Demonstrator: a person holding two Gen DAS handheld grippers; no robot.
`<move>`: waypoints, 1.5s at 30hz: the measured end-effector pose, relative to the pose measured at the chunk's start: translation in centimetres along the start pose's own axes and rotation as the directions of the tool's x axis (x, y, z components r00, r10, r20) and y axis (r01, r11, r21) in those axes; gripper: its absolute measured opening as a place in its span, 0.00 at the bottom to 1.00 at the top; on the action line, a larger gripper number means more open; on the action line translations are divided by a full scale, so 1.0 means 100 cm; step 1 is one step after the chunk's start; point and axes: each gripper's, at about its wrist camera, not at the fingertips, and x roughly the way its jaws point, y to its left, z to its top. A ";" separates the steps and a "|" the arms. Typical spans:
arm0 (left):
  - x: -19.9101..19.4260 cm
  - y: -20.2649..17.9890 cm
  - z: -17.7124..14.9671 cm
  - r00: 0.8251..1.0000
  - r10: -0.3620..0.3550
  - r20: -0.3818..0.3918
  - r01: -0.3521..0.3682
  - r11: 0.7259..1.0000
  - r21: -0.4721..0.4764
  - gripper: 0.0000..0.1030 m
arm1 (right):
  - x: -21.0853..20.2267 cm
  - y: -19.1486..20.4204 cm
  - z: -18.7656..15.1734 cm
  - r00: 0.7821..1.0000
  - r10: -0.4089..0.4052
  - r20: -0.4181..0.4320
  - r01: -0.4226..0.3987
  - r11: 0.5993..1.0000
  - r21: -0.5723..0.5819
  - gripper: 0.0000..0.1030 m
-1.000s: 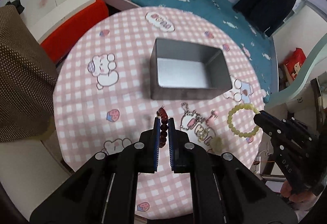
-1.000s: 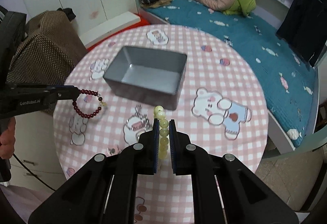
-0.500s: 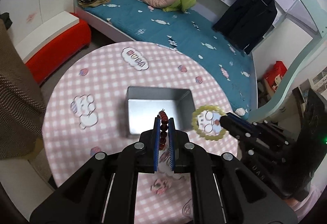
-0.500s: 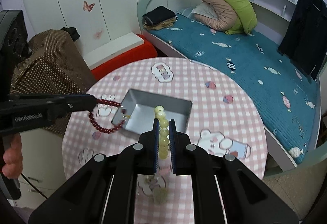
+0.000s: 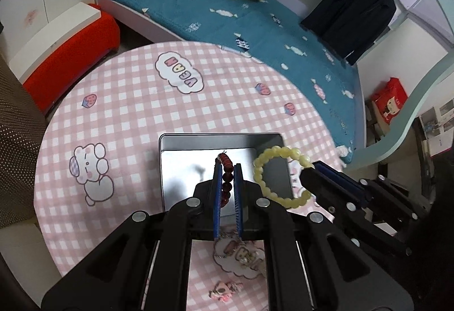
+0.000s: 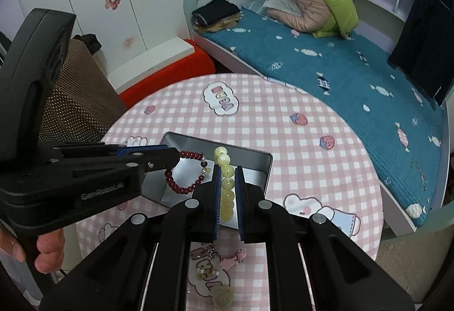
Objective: Organize jewelry
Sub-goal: 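Carry both bracelets into the grey metal tray with both grippers, then open both grippers to release the bracelets and withdraw from the tray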
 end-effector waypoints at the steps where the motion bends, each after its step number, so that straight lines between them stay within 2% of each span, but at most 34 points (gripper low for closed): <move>1: 0.006 0.001 0.000 1.000 0.014 -0.014 -0.014 1.000 0.001 0.08 | 0.002 -0.001 0.000 1.000 0.001 -0.005 -0.001 1.000 0.004 0.08; 5: 0.016 0.008 -0.004 0.998 0.039 -0.050 -0.040 0.999 -0.005 0.09 | 0.011 0.000 -0.002 0.999 0.006 -0.032 -0.006 1.000 0.017 0.08; 8: 0.012 0.012 -0.007 0.997 0.064 -0.048 -0.064 0.998 -0.010 0.22 | 0.013 0.002 -0.003 0.999 0.015 -0.040 -0.014 1.000 0.020 0.08; 12: -0.001 0.019 -0.013 0.996 0.080 -0.033 -0.081 0.997 -0.015 0.23 | 0.016 0.007 -0.001 0.998 0.049 -0.048 -0.048 0.999 0.021 0.08; 14: -0.009 0.024 -0.017 0.996 0.089 -0.027 -0.089 0.996 -0.021 0.23 | 0.018 0.011 0.001 0.994 0.090 -0.057 -0.089 0.996 0.030 0.08; 22: -0.029 0.042 -0.030 0.987 0.158 -0.010 -0.158 0.986 -0.052 0.23 | 0.041 0.029 0.009 0.972 0.204 -0.115 -0.200 0.979 0.047 0.08; 24: -0.032 0.045 -0.030 0.986 0.166 -0.004 -0.166 0.984 -0.061 0.23 | 0.046 0.032 0.011 0.972 0.199 -0.128 -0.195 0.980 0.043 0.09; 26: -0.033 0.048 -0.031 0.984 0.179 -0.004 -0.179 0.982 -0.065 0.23 | 0.055 0.033 0.011 0.977 0.151 -0.150 -0.146 0.988 0.042 0.13; 27: -0.034 0.048 -0.031 0.983 0.185 -0.005 -0.185 0.981 -0.064 0.23 | 0.058 0.032 0.011 0.979 0.118 -0.168 -0.112 0.993 0.045 0.23; 29: -0.034 0.049 -0.032 0.982 0.190 -0.005 -0.190 0.980 -0.061 0.23 | 0.060 0.029 0.011 0.979 0.109 -0.175 -0.101 0.994 0.051 0.37; 30: -0.033 0.049 -0.033 0.982 0.190 -0.005 -0.190 0.980 -0.061 0.23 | 0.057 0.027 0.010 0.980 0.107 -0.166 -0.100 0.994 0.051 0.41; 45: -0.028 0.034 -0.033 0.983 0.182 -0.014 -0.182 0.983 -0.023 0.23 | 0.039 0.014 0.010 0.987 0.096 -0.132 -0.087 0.994 0.072 0.41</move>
